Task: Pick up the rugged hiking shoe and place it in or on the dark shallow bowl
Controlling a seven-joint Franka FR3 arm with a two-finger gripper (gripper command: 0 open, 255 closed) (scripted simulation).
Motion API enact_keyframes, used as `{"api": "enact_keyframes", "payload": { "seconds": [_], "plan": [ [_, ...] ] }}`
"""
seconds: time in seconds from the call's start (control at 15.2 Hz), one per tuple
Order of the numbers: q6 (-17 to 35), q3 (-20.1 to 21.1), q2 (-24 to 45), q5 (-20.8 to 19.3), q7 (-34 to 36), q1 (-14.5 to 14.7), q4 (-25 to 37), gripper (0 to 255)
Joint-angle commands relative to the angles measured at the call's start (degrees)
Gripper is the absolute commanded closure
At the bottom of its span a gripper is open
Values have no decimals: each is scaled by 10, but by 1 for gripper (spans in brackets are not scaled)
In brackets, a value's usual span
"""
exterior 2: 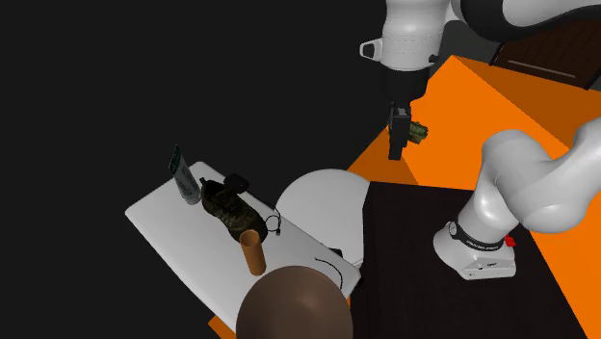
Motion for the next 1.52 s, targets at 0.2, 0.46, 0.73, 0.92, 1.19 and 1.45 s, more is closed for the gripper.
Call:
{"api": "enact_keyframes", "payload": {
  "seconds": [0.2, 0.46, 0.73, 0.92, 1.19, 1.45],
  "plan": [
    [43, -10, 63, -8, -47, 15, 27, 0],
    [92, -20, 148, -14, -108, 34, 74, 0],
    [130, -26, 231, -13, -166, 52, 131, 0],
    [151, -27, 293, -10, -208, 64, 180, 0],
    [170, -24, 372, -5, -261, 77, 253, 0],
    [179, -16, 451, 0, -309, 87, 335, 0]
  ]
}}
